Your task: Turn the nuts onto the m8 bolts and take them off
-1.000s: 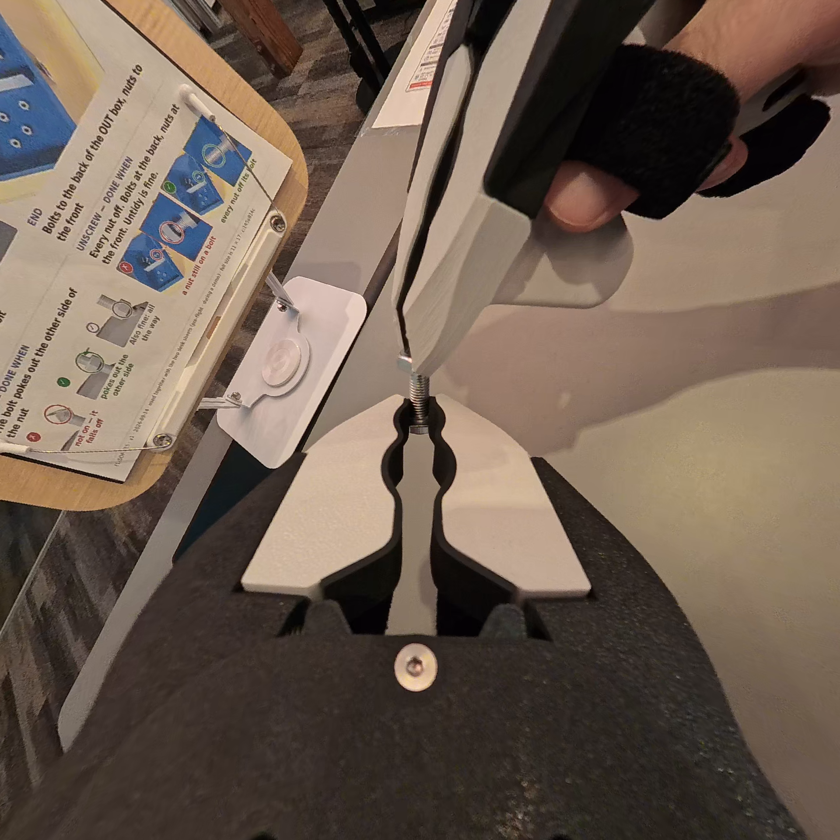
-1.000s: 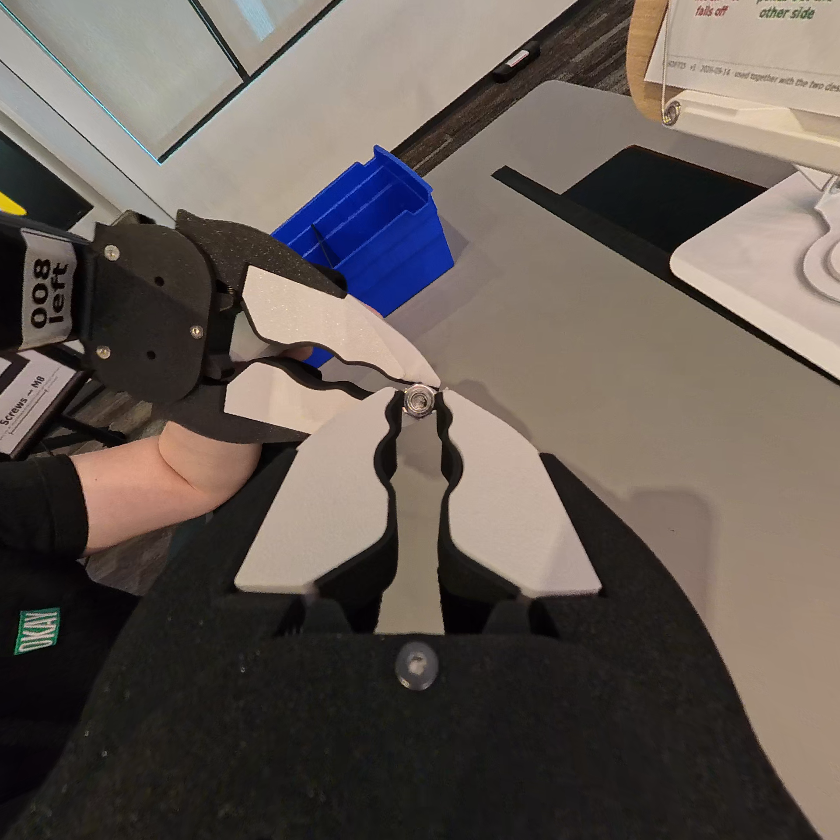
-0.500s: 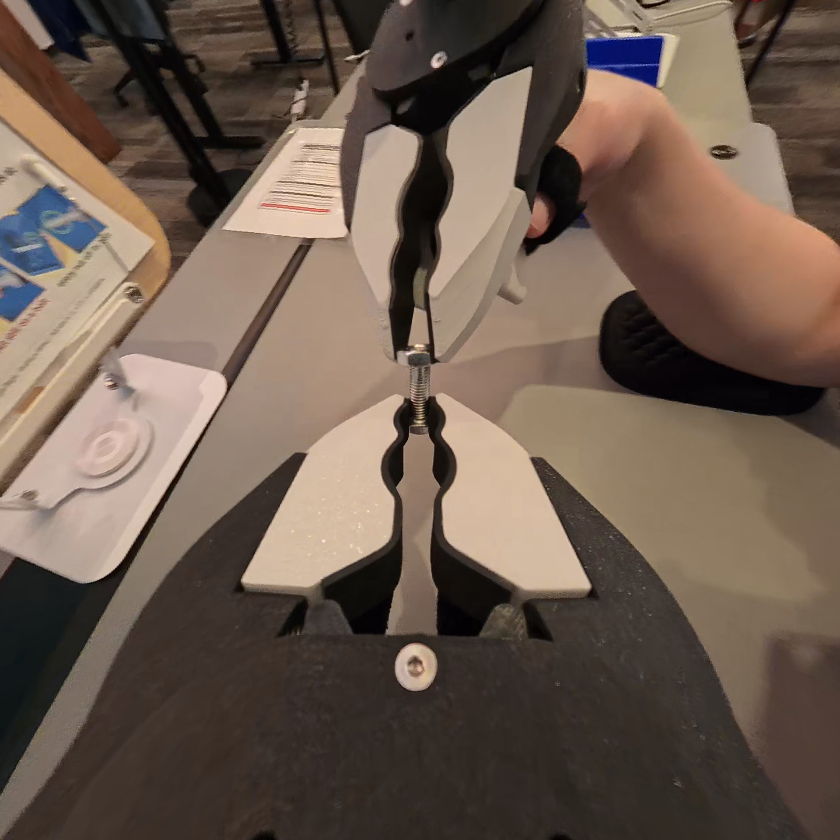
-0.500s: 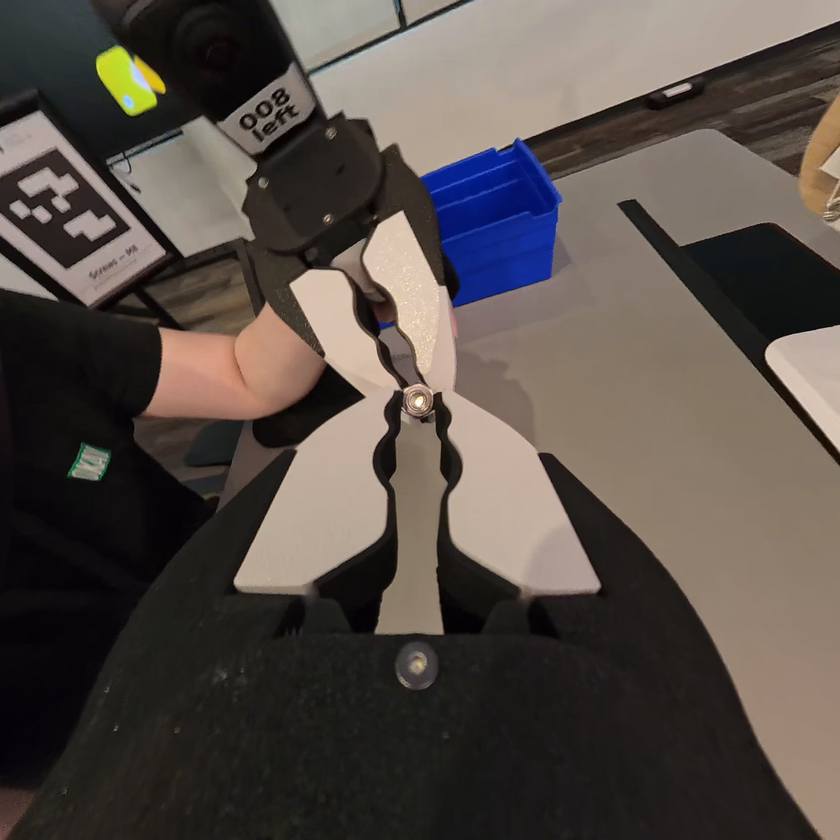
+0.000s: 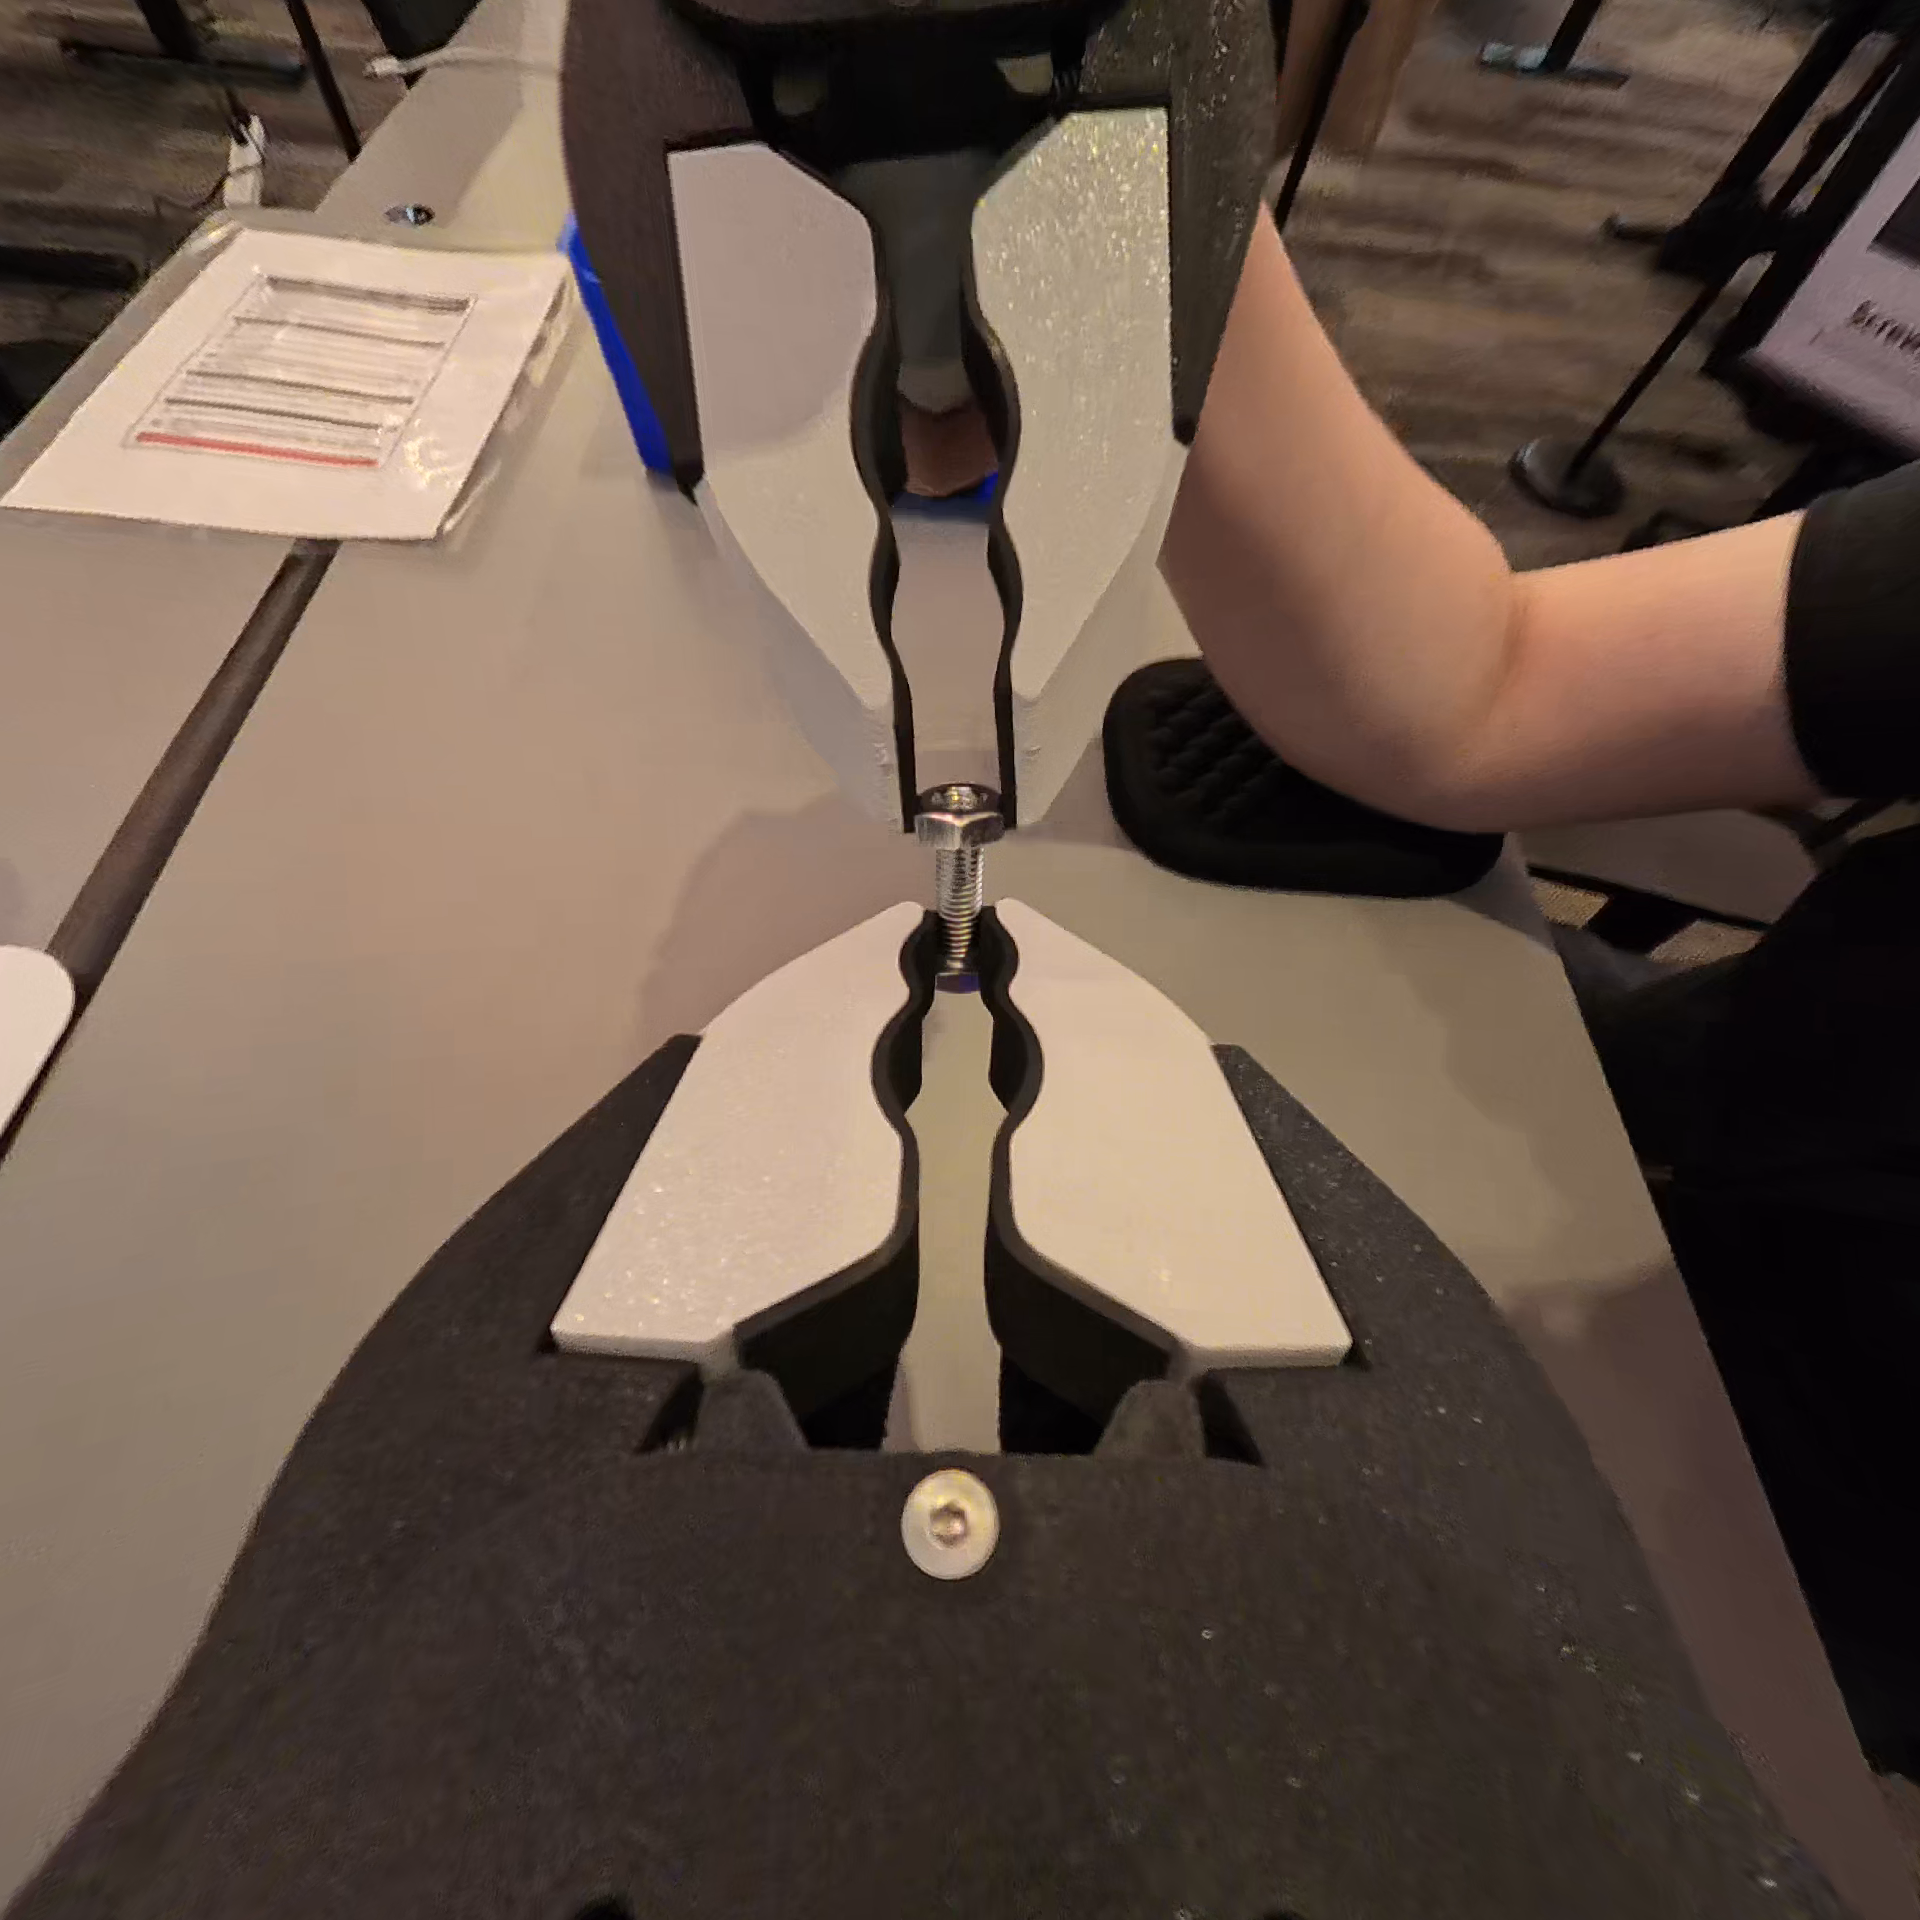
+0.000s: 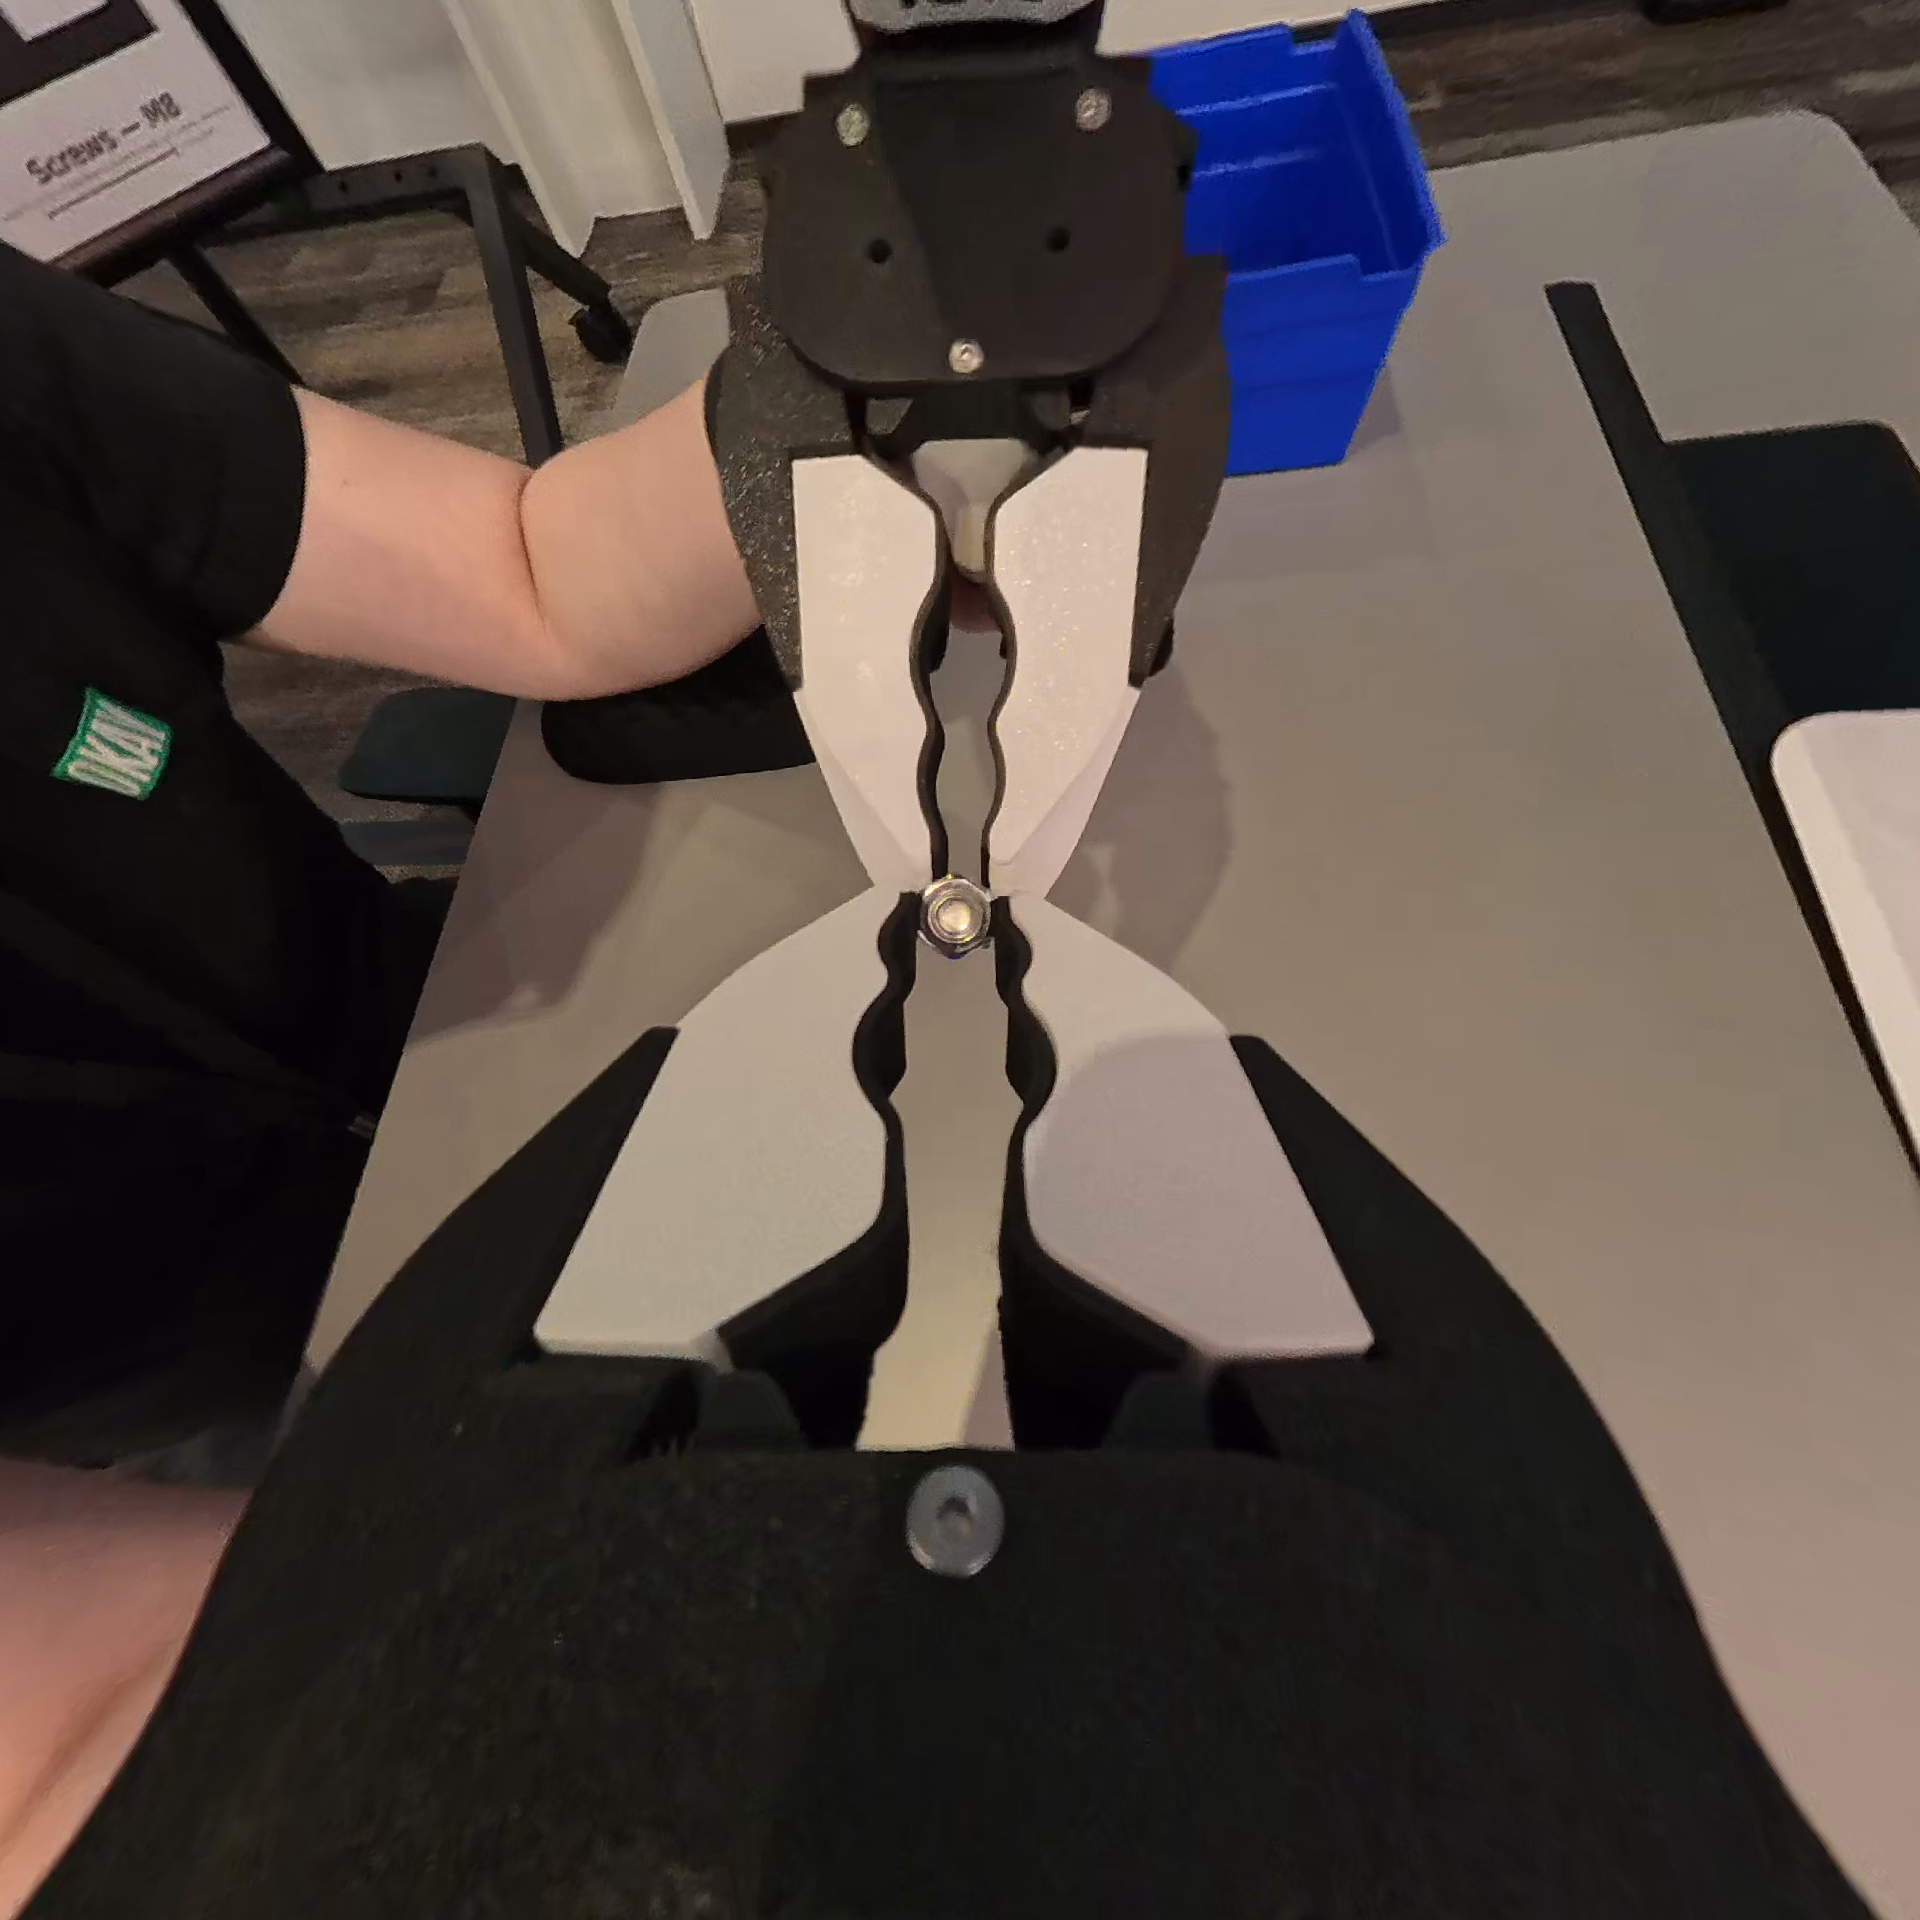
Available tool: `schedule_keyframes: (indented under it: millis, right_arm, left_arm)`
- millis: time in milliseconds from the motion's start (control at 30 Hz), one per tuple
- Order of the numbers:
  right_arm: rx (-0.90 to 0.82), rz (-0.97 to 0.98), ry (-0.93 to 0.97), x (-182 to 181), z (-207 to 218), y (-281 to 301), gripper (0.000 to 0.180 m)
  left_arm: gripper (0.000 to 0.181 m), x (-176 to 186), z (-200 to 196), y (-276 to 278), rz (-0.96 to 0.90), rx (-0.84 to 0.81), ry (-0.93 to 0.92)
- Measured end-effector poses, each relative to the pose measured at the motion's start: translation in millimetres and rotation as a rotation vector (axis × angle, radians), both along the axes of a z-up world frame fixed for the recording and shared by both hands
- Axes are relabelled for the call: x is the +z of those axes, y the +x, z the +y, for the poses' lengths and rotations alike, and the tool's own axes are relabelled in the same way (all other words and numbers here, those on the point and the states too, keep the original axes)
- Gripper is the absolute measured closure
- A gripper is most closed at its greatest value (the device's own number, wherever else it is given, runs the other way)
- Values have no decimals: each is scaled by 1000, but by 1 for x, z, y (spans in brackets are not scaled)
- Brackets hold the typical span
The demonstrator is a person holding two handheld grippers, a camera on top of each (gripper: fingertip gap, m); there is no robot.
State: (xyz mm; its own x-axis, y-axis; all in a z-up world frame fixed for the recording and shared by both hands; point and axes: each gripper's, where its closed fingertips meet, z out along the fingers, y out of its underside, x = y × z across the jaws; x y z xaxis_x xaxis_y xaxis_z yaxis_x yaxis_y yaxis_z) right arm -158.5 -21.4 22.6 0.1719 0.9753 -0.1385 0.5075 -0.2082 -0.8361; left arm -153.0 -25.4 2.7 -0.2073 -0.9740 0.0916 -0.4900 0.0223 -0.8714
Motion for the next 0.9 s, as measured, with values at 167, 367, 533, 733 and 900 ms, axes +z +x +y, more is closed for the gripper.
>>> schedule_keyframes:
  millis: [167, 367, 533, 733, 900]
  right_arm:
    - [-139, -102, -42, -5, 6, 14, 166]
    - [-297, -204, -128, -25, 20, 33, 166]
    - [-426, -199, -224, -45, 48, 39, 166]
    - [-581, -171, -256, -53, 74, 36, 166]
    - [-693, -159, -220, -52, 88, 33, 166]
  left_arm:
    - [173, -4, 6, 15, -92, 1, 22]
    - [173, -23, 20, 37, -225, 36, 17]
    - [173, -42, 46, 45, -310, 158, -36]
    - [174, -51, 73, 41, -304, 323, 30]
    - [174, -50, 88, 38, -301, 438, 64]
